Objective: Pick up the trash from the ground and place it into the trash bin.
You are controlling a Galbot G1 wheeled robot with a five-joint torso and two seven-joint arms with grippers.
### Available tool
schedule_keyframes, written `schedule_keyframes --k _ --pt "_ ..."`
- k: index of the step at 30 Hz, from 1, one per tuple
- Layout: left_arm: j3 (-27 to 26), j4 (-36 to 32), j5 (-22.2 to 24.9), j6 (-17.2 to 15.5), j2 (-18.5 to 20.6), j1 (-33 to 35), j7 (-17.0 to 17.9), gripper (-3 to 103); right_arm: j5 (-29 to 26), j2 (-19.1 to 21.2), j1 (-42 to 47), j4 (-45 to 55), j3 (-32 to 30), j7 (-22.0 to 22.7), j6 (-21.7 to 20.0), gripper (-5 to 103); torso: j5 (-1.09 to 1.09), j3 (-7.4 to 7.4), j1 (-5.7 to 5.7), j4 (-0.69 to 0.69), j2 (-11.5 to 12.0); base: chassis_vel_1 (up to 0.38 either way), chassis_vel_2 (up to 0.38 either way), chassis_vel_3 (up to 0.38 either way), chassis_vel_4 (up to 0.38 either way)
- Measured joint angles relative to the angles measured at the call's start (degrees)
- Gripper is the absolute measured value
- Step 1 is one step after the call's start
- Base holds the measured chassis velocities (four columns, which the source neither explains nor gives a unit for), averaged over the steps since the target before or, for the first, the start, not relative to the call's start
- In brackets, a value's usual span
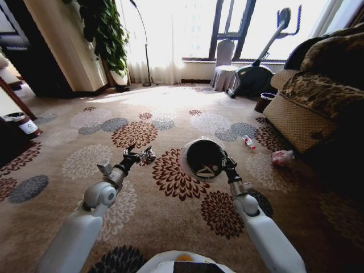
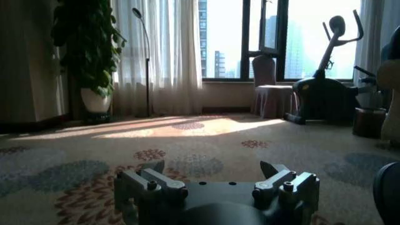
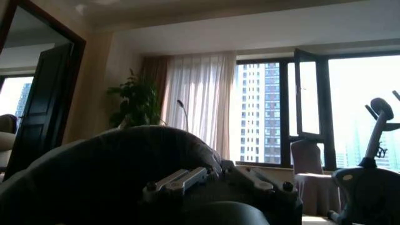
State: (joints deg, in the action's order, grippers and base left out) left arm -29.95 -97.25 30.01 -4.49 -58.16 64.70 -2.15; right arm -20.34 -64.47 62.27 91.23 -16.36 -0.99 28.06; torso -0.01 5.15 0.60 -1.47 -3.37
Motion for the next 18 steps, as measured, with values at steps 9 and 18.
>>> schedule_keyframes --k 9,18 --pt "2.53 19.19 -0.35 2.56 -2.14 -7.18 0.04 100 1.89 -0.41 -0.94 -1.2 2.44 -0.06 0.97 0 -0.03 0.0 0.0 -0.04 0.0 0.154 0.149 -0.169 -0.188" --pt "4.67 27.71 0.78 1.3 -3.58 -10.61 -0.06 100 3.02 -0.14 -0.69 -1.25 2.47 -0.09 2.64 0 0.01 0.0 0.01 -0.03 0.0 0.109 0.101 -0.086 -0.077"
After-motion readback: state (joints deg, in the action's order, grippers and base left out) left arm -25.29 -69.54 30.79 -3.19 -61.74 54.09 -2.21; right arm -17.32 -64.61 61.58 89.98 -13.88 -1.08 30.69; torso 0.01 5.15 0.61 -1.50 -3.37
